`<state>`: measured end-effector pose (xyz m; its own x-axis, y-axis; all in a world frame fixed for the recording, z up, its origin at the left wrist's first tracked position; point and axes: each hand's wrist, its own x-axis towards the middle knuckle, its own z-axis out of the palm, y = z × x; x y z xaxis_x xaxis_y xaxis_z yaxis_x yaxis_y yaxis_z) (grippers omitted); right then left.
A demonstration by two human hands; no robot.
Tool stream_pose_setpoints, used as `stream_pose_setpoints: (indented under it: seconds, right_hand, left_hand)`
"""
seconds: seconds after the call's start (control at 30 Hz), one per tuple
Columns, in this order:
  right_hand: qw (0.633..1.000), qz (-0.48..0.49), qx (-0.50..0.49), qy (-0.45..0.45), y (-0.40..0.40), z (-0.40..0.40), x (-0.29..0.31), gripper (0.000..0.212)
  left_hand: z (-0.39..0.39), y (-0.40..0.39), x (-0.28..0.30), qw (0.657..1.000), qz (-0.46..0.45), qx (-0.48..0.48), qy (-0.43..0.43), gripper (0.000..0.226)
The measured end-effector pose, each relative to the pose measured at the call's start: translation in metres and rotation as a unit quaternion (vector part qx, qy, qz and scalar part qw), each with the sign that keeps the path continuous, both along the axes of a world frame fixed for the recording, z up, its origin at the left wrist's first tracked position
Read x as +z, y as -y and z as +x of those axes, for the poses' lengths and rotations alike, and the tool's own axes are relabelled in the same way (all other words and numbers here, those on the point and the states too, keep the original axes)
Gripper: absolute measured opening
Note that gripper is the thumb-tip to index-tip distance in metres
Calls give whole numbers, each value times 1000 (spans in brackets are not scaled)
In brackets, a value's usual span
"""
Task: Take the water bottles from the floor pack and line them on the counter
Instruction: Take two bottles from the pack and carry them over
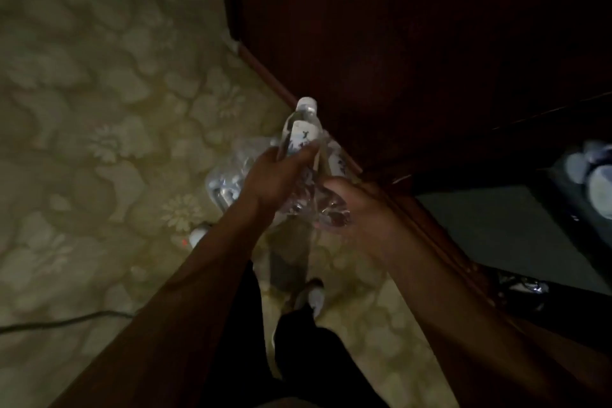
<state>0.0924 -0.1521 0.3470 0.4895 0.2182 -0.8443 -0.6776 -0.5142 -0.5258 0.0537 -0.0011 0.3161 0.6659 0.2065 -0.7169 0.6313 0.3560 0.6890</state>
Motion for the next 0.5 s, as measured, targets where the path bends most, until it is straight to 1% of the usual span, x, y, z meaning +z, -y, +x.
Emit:
stream_pose_setpoints:
  seconds: [0.1, 0.13, 0.2, 0.23, 0.3, 0.37, 0.43, 0.5]
  right_hand:
    - [997, 52, -12, 51, 22, 1, 57, 28]
    - [994, 59, -38, 79, 30, -1, 72, 27]
    - [986, 54, -109, 110, 51, -8, 99, 35]
    - [982, 47, -131, 128, 62, -10, 109, 40]
    - [972, 41, -163, 166, 89, -13, 138, 44]
    - [957, 69, -205, 195, 122, -15, 164, 51]
    - [937, 121, -224, 238, 155, -19, 190, 44]
    - [917, 147, -227, 293, 189, -26, 215, 38]
  left_hand:
    - [-2, 27, 54, 999, -19, 4, 32, 42]
    - [-3, 39, 71, 999, -23, 6, 44, 44]
    - [-5, 65, 99, 997, -20, 8, 70, 41]
    - [-6, 80, 113, 996, -14, 10, 87, 39]
    - [-5, 111, 142, 993, -15, 14, 120, 42]
    - [-4, 142, 174, 988, -19, 15, 151, 41]
    - [-4, 172, 207, 980, -22, 8, 195, 34]
    - [-5, 204, 235, 972, -11, -13, 236, 35]
